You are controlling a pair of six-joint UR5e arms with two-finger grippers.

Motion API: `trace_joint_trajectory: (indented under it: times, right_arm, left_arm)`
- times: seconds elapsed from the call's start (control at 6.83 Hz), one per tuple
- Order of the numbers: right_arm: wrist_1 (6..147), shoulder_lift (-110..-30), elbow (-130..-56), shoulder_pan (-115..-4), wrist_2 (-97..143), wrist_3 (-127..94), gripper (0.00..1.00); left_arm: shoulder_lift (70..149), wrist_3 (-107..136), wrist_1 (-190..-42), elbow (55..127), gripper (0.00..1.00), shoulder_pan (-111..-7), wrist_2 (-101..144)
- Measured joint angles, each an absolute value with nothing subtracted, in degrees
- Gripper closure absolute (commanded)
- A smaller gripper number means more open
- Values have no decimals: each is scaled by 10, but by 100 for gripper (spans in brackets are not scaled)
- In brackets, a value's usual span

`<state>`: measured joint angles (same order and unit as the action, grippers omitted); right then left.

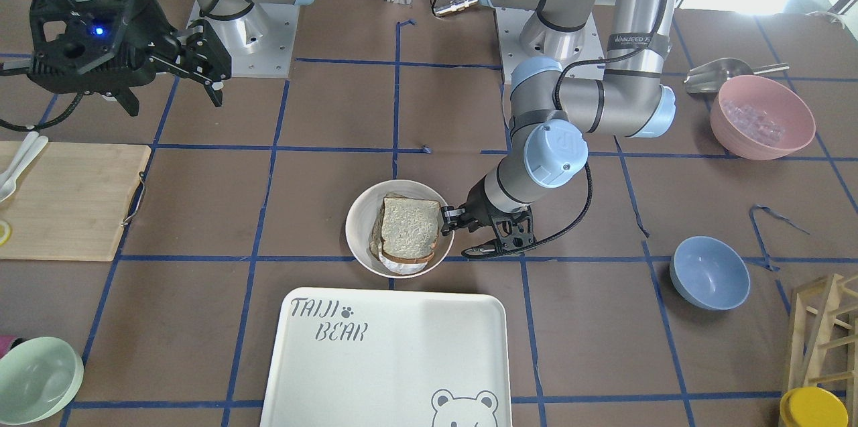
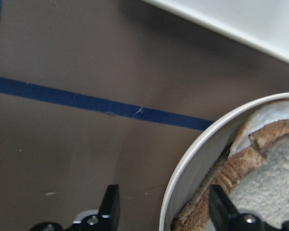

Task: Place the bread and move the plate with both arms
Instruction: 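Lower the left gripper to the plate rim and grasp it while the right arm withdraws, then slide the plate with the left gripper onto the bear tray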

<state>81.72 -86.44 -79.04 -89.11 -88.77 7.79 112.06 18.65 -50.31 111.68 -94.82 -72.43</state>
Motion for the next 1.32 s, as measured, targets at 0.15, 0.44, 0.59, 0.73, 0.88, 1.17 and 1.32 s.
trace_joint_trajectory:
  times: [0.15, 0.44, 0.59, 0.73, 0.88, 1.17, 1.32]
  right_arm:
    - [819, -865, -791, -891, -888, 43, 0]
    - [818, -866, -791, -892, -884, 9, 0]
    - [817, -867, -791, -892, -883, 6, 0]
    - [817, -868, -791, -893, -882, 6, 0]
    - [817, -868, -791, -893, -878, 6, 0]
    - [817, -867, -791, -893, -868, 8, 0]
    - [816, -866, -791, -893, -866, 8, 0]
  left_arm:
    - [1124, 186, -502, 1117, 85, -949, -723]
    - [1126, 183, -500, 1115, 100, -955, -722]
    - [1125, 176, -499, 1115, 100, -957, -722]
    - [1124, 167, -498, 1115, 100, -958, -722]
    - [1118, 161, -496, 1114, 100, -958, -723]
    - [1094, 160, -491, 1110, 100, -957, -719]
    - [1082, 160, -491, 1107, 100, -956, -712]
